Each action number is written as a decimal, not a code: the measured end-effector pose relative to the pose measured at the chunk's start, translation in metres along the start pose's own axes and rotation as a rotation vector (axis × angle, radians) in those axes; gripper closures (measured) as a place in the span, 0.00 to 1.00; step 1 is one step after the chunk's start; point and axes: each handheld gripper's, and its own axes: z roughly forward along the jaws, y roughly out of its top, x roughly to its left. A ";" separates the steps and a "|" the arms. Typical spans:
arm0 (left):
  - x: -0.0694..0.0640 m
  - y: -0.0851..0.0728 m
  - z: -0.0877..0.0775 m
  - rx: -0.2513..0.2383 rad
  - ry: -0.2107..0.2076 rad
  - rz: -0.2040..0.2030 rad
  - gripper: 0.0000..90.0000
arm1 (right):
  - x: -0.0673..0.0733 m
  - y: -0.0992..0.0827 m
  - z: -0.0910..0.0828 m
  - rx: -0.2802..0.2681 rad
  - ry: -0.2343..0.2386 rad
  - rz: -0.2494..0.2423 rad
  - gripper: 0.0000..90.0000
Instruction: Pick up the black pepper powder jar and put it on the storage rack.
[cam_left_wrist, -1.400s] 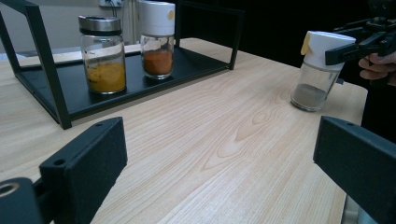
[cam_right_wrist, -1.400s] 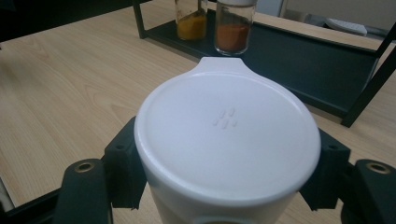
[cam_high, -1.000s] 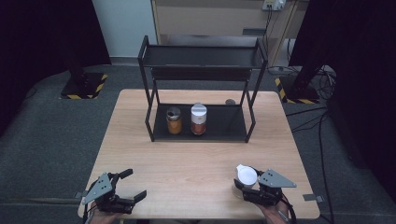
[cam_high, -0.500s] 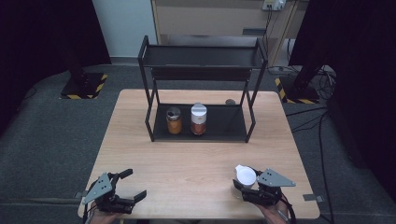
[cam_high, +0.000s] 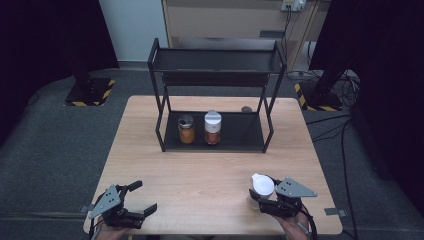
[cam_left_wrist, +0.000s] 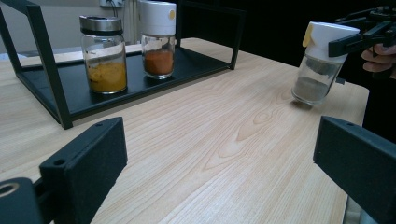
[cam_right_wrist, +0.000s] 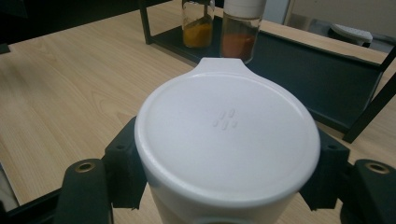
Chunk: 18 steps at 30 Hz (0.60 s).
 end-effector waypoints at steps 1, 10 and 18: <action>0.000 0.000 0.000 0.000 0.000 0.001 0.02 | 0.000 0.001 0.000 0.000 0.001 -0.002 0.35; -0.003 0.002 0.000 -0.010 0.029 -0.002 0.02 | -0.001 0.004 0.001 -0.006 0.002 -0.005 0.34; -0.006 0.006 0.004 -0.004 0.048 -0.003 0.02 | -0.001 0.011 0.000 -0.014 -0.004 -0.014 0.34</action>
